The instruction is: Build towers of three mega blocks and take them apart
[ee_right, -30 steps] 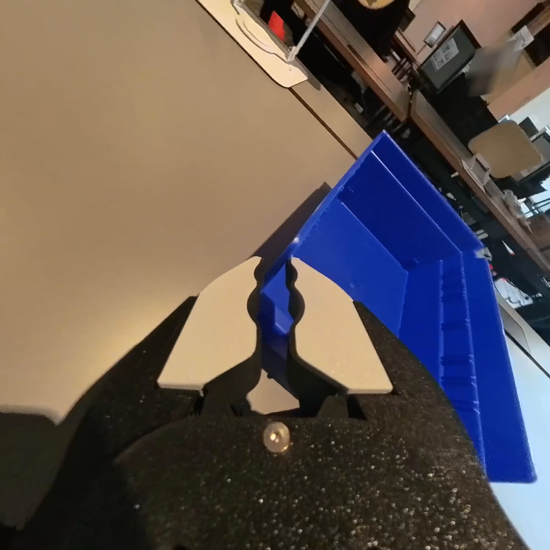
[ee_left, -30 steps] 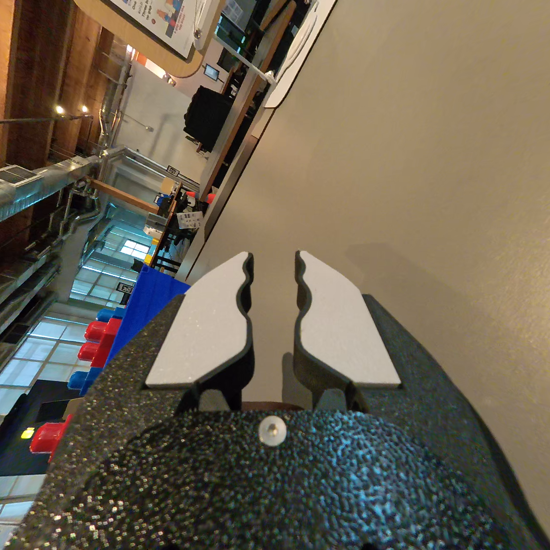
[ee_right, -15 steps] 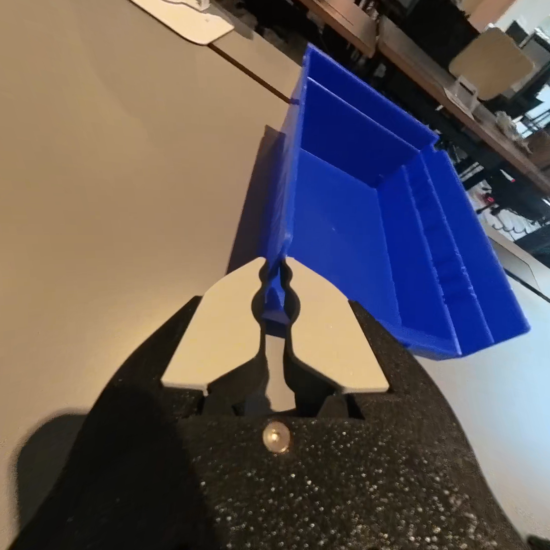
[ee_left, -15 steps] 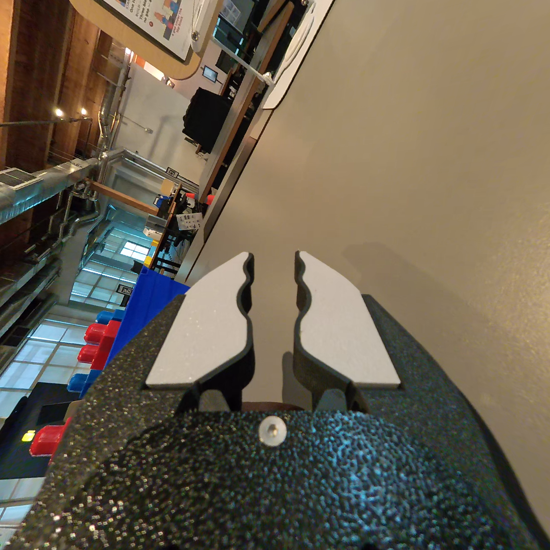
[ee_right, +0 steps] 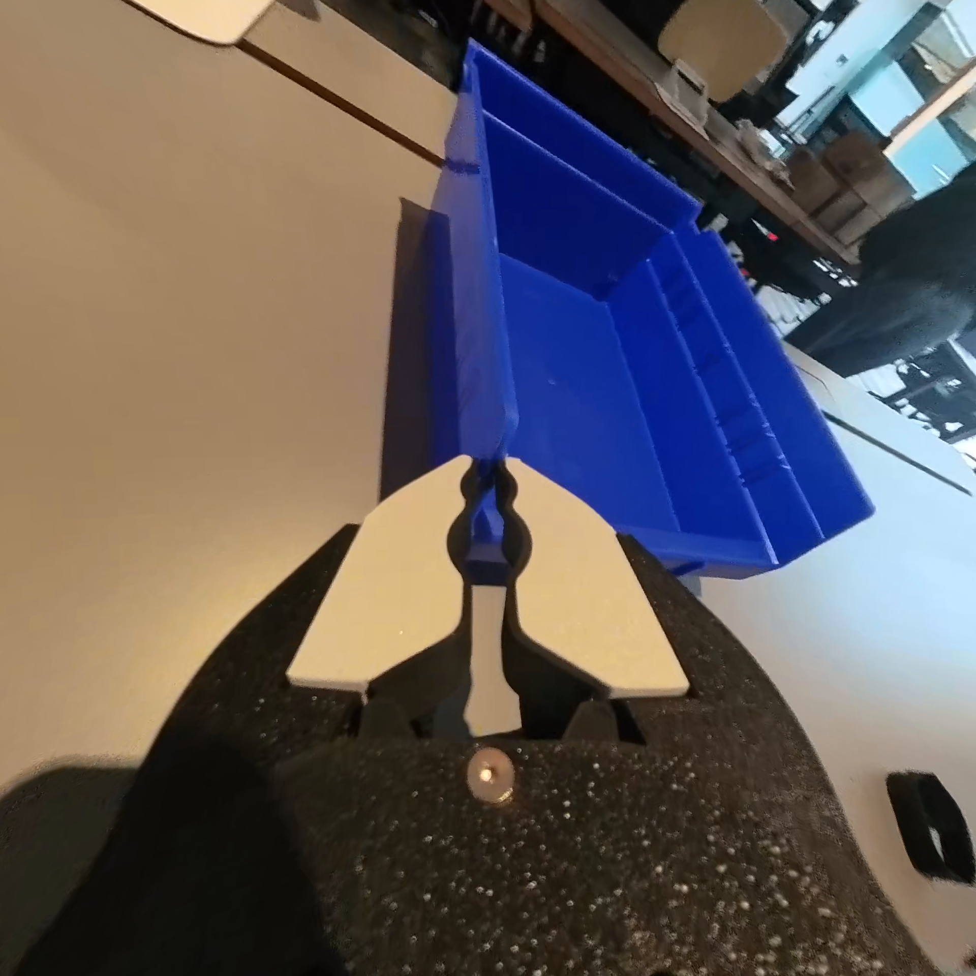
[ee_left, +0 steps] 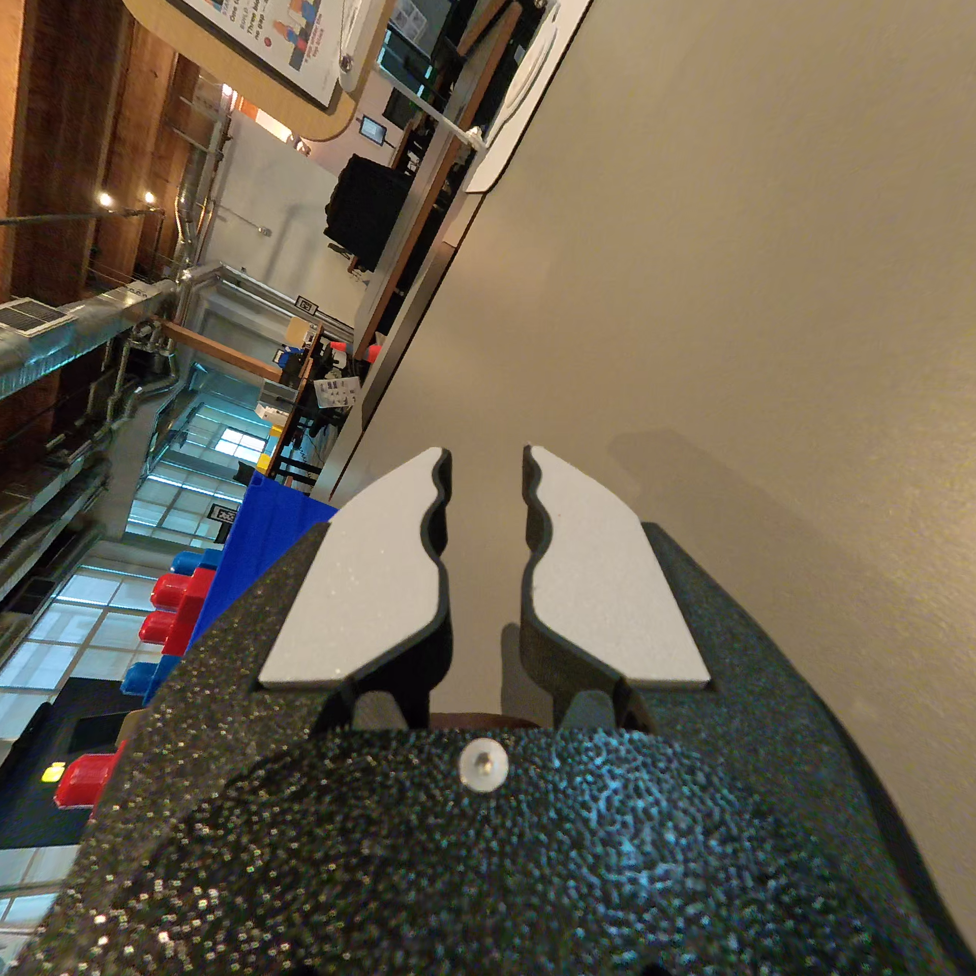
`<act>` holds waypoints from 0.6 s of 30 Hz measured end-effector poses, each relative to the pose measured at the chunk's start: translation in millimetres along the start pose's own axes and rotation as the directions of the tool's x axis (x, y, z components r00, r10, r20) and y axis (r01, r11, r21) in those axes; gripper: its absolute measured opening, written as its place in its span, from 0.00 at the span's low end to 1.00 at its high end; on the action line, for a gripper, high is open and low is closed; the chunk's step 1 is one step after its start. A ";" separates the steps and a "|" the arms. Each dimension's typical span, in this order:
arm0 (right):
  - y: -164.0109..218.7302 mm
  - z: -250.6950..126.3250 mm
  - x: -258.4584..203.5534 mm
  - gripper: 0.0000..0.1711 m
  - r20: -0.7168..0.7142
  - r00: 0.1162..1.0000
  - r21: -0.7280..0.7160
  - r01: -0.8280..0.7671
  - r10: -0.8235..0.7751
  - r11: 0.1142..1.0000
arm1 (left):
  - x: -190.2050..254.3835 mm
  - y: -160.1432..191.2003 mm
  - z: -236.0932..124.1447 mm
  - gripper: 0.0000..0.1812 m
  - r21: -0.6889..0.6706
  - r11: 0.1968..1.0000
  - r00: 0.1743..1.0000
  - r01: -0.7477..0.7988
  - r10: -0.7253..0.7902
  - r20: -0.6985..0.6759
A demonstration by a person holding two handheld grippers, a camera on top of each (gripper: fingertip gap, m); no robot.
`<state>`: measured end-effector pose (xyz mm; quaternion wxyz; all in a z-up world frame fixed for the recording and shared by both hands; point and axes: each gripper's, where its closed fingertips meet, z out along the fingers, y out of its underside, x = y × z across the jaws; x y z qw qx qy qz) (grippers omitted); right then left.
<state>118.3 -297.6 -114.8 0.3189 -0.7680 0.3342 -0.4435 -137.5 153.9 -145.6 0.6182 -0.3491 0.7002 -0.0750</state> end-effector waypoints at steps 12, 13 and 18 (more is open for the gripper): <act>11.1 -19.2 3.4 0.04 -0.104 0.994 -0.041 -0.044 0.040 0.998 | -1.4 -1.5 -2.2 0.14 0.016 1.000 1.000 0.011 -0.011 0.001; 11.0 -17.8 4.6 0.04 -0.106 0.993 -0.040 -0.048 0.044 0.998 | -1.2 -1.6 -2.3 0.14 0.016 1.000 1.000 0.009 -0.009 0.001; 11.2 -9.1 12.6 0.04 -0.107 0.992 -0.015 -0.064 0.062 0.998 | -0.8 -1.1 -2.5 0.14 0.012 1.000 1.000 0.005 -0.005 0.001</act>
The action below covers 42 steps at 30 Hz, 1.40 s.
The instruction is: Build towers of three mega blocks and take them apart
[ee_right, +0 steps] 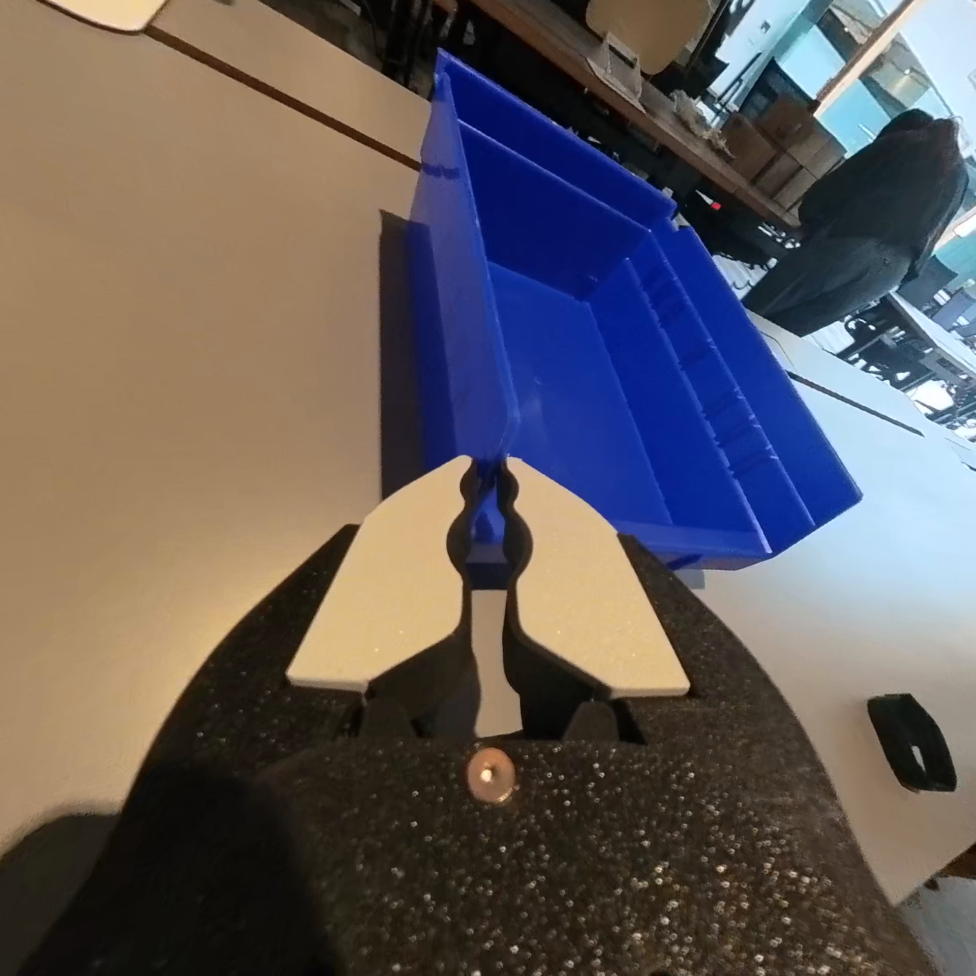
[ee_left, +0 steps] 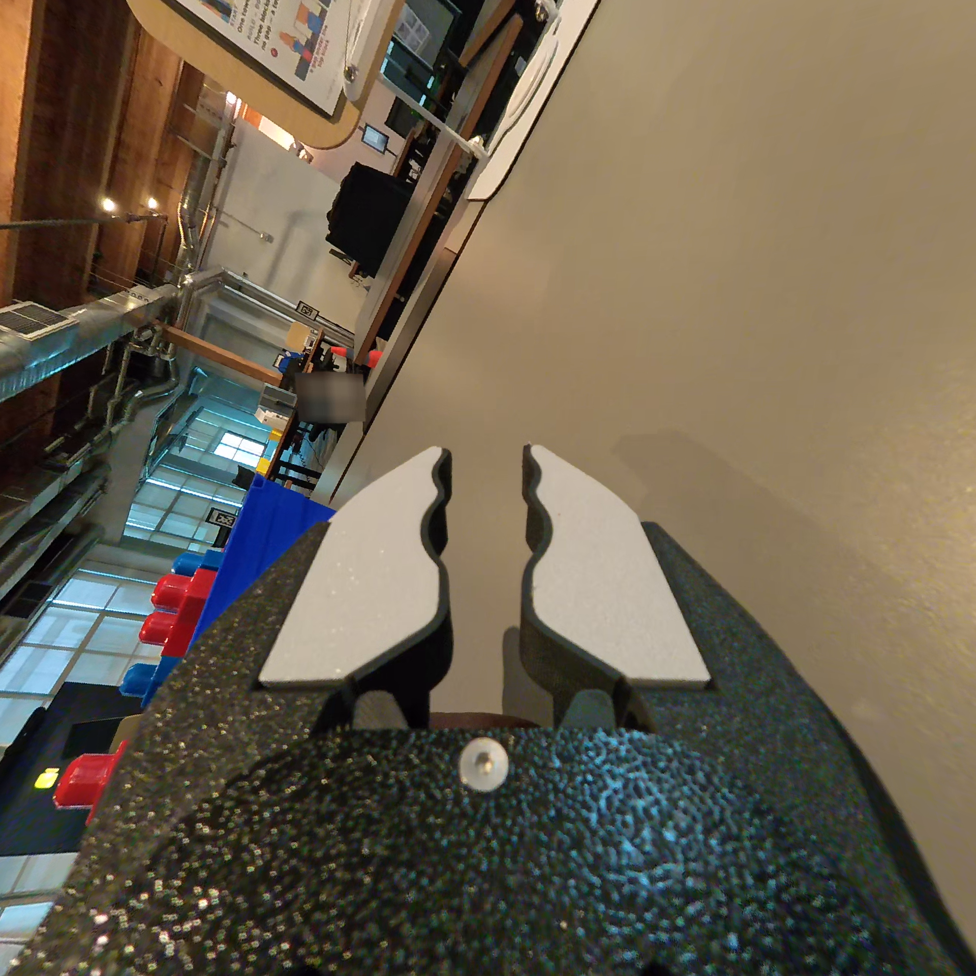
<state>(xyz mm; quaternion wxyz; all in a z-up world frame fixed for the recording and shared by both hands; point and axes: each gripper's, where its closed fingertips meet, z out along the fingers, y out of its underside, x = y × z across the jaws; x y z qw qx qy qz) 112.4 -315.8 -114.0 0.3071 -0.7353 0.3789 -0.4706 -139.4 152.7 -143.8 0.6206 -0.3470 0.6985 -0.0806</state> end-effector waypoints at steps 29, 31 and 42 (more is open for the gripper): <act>-47.6 -116.4 -177.3 0.17 0.656 0.743 0.339 -0.129 -0.136 0.932 | -221.3 103.5 -64.7 0.24 0.165 0.721 0.599 0.673 -0.662 0.450; -46.3 -116.5 -180.6 0.16 0.658 0.737 0.339 -0.109 -0.152 0.935 | -251.4 148.3 -65.5 0.26 0.077 0.682 0.544 0.727 -0.642 0.540; -30.9 -118.8 -208.7 0.14 0.561 0.731 0.407 0.166 -0.389 0.898 | -225.6 256.8 2.0 0.32 -0.290 0.508 0.583 0.811 -0.654 0.482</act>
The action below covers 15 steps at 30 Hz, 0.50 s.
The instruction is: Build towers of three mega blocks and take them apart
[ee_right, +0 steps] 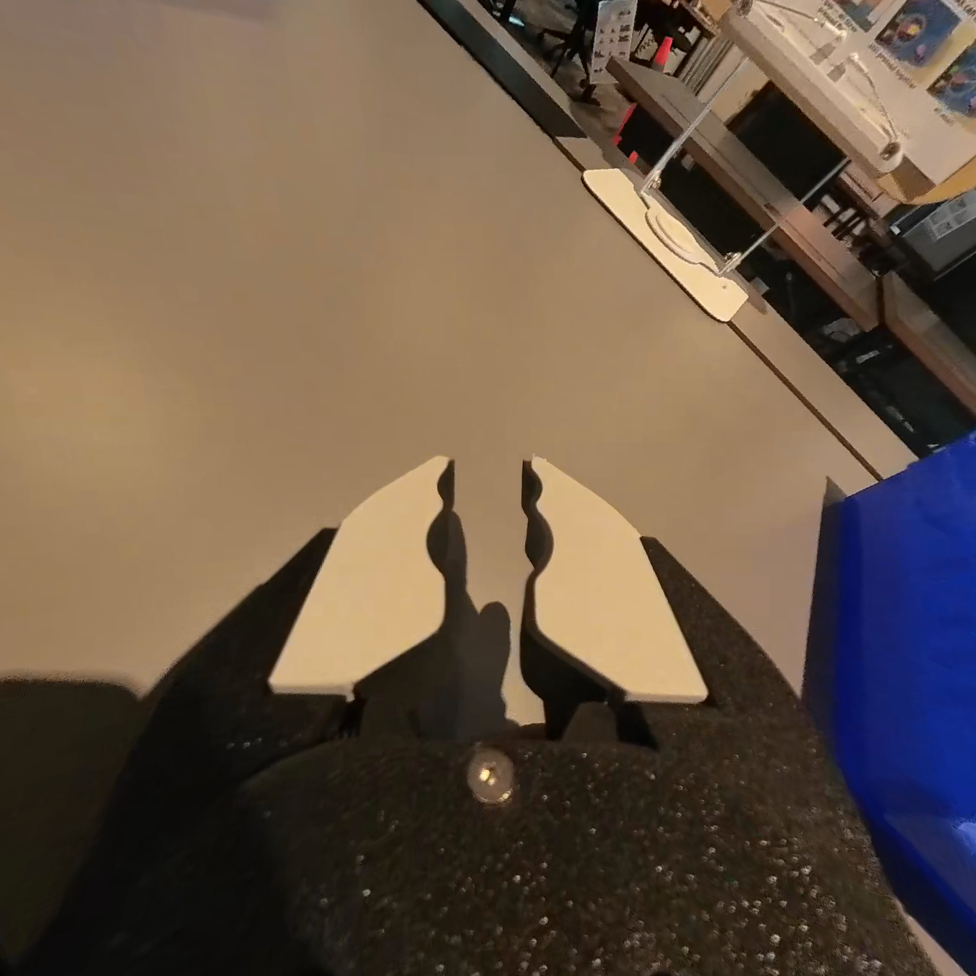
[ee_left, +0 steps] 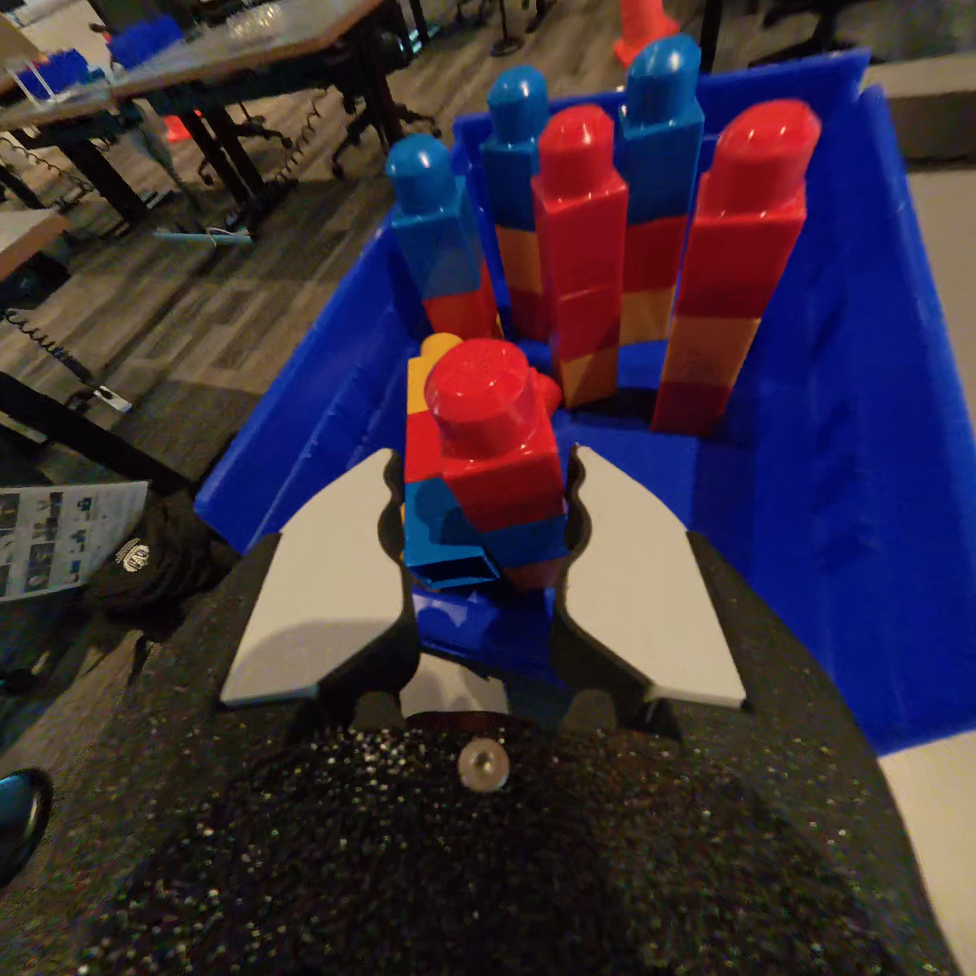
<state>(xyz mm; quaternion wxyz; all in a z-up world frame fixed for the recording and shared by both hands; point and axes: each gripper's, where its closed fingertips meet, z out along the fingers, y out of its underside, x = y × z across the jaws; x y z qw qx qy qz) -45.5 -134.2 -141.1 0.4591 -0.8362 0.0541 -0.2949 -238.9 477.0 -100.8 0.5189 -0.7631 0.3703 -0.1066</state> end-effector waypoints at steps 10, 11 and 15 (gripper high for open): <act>-0.2 -0.4 0.1 0.14 0.013 1.000 0.004 -0.018 0.018 1.000 | 16.1 -40.2 -25.7 0.21 0.256 0.964 0.997 -0.077 0.081 -0.005; 0.2 -0.1 -0.1 0.14 0.018 1.000 0.000 -0.020 0.020 1.000 | 21.9 -53.9 -39.8 0.21 0.324 0.943 0.996 -0.076 0.085 -0.012; -6.6 2.3 0.2 0.15 0.030 0.998 0.027 -0.060 0.059 0.998 | 76.2 -109.0 -114.1 0.20 0.563 0.824 0.975 0.055 0.078 -0.209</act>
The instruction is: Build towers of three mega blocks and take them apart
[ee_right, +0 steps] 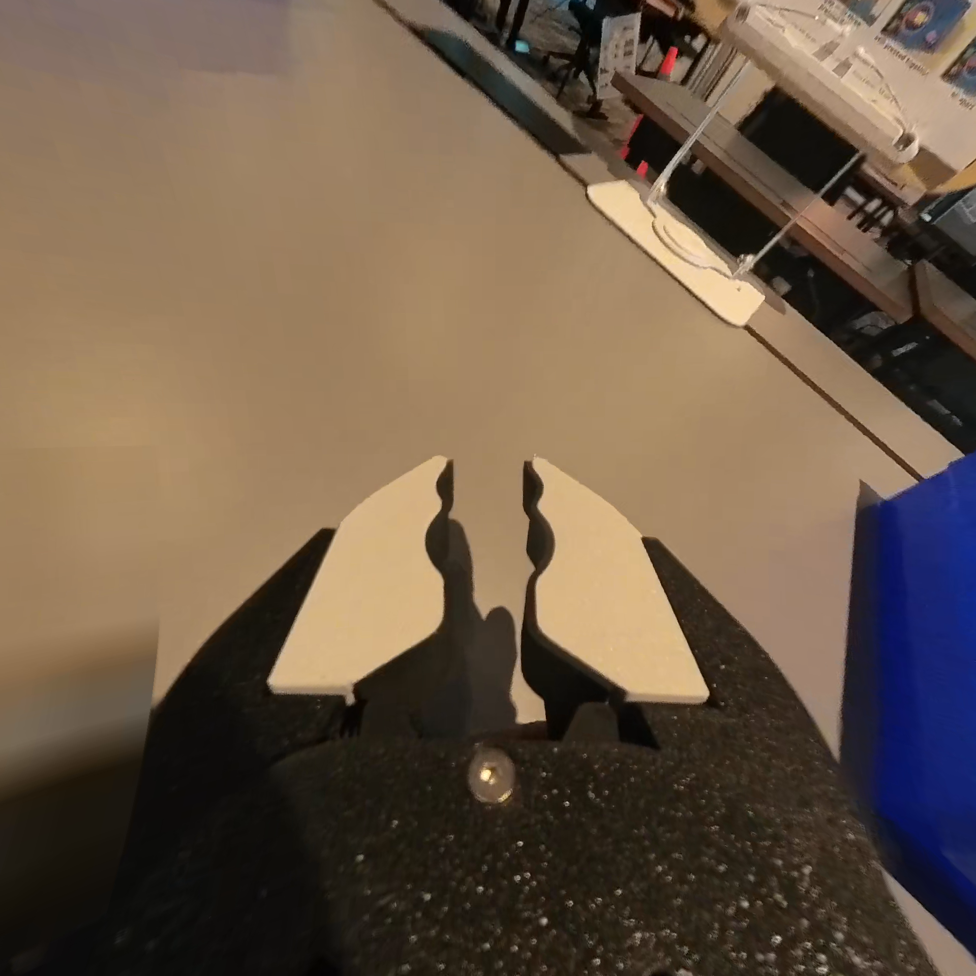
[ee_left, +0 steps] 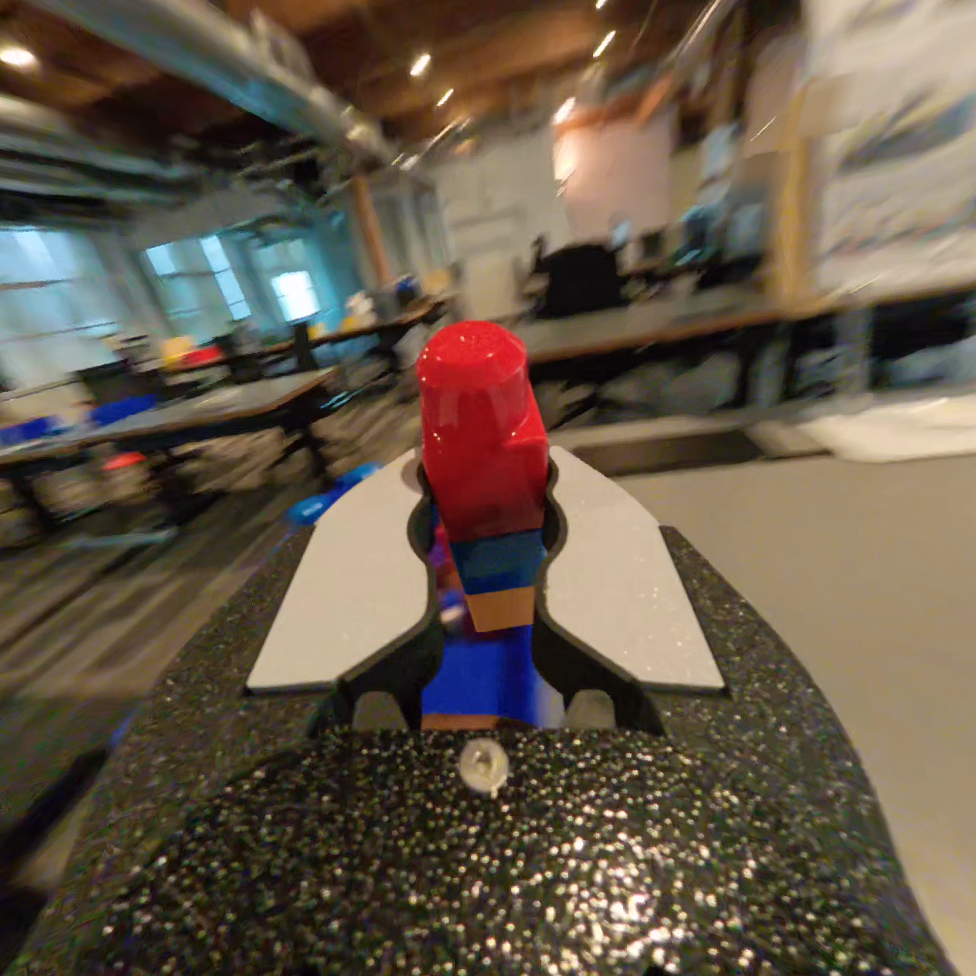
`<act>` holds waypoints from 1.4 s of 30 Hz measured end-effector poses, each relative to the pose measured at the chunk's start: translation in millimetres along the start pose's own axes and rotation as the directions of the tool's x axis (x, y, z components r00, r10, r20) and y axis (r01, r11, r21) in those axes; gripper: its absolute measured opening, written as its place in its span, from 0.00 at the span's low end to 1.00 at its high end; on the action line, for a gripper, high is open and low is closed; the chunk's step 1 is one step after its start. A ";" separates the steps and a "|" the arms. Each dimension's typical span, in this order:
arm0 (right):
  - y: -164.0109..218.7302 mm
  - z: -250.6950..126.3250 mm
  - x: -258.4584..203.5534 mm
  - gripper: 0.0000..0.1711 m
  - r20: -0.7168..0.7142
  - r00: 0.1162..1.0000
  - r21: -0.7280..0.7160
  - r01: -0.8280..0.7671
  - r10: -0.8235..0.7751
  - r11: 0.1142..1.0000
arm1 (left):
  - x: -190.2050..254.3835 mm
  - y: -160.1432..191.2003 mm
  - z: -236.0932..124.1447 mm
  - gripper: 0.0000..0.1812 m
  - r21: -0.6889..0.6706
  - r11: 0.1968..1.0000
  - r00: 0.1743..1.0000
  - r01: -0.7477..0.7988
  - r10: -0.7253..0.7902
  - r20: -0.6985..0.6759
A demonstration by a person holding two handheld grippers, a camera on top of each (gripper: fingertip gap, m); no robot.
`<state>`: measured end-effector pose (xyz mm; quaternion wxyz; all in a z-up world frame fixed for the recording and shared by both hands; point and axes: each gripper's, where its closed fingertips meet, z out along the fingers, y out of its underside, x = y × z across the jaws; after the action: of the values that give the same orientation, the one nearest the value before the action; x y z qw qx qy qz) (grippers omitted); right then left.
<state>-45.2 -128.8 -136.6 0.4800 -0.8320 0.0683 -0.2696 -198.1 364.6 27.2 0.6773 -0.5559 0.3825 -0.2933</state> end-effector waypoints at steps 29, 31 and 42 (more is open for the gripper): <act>-61.2 37.4 -30.9 0.22 -0.149 0.973 0.188 0.202 -0.176 0.961 | 412.6 -3.8 -116.6 0.33 -0.415 0.771 0.117 0.483 -0.526 -0.842; -61.5 35.4 -27.7 0.21 -0.161 0.974 0.192 0.192 -0.162 0.962 | 421.7 0.3 -119.9 0.38 -0.417 0.801 0.130 0.429 -0.512 -0.849; -67.9 35.8 -38.8 0.26 -0.254 0.906 0.174 0.388 -0.340 0.905 | 424.2 4.1 -121.0 0.20 -0.469 0.787 0.089 0.401 -0.543 -0.835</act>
<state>-69.5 -51.1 -108.9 0.4998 -0.7369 -0.0672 -0.4502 -73.3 -47.4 -69.1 0.1435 -0.3980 0.5225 -0.7403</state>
